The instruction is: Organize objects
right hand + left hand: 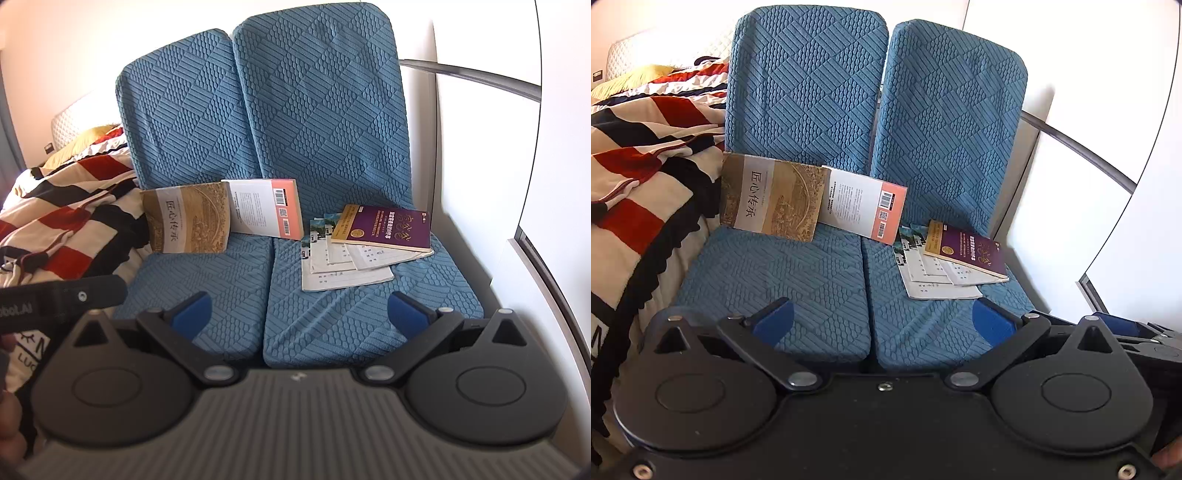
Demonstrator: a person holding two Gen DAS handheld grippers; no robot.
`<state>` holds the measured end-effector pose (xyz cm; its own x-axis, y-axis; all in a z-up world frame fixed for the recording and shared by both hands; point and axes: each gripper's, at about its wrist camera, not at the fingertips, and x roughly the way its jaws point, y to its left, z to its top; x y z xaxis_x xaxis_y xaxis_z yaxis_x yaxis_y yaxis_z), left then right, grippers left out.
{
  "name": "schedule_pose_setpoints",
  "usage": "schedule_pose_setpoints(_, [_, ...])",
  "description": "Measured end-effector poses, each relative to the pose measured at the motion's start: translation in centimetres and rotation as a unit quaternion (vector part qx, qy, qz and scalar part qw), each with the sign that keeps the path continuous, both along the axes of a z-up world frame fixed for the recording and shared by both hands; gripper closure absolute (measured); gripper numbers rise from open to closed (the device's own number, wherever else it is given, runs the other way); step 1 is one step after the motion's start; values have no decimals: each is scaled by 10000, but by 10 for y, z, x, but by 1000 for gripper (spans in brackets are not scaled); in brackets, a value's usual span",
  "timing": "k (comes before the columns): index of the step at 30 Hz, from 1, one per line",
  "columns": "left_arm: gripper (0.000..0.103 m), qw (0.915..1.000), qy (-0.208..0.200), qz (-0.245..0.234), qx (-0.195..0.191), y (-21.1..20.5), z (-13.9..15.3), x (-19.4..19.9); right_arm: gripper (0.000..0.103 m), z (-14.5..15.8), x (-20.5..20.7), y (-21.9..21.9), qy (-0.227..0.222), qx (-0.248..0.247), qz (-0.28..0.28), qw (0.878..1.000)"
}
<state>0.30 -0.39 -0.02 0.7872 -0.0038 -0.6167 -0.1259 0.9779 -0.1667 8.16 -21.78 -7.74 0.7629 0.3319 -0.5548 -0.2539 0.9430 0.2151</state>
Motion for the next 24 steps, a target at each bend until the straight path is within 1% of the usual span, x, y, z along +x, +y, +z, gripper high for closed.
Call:
schedule_pose_setpoints(16, [0, 10000, -24, 9, -13, 0, 2, -5, 0, 0, 0, 0, 7, -4, -28, 10000])
schedule_pose_setpoints(24, [0, 10000, 0, 8, 2, -1, 0, 0, 0, 0, 0, -1, 11, -7, -32, 10000])
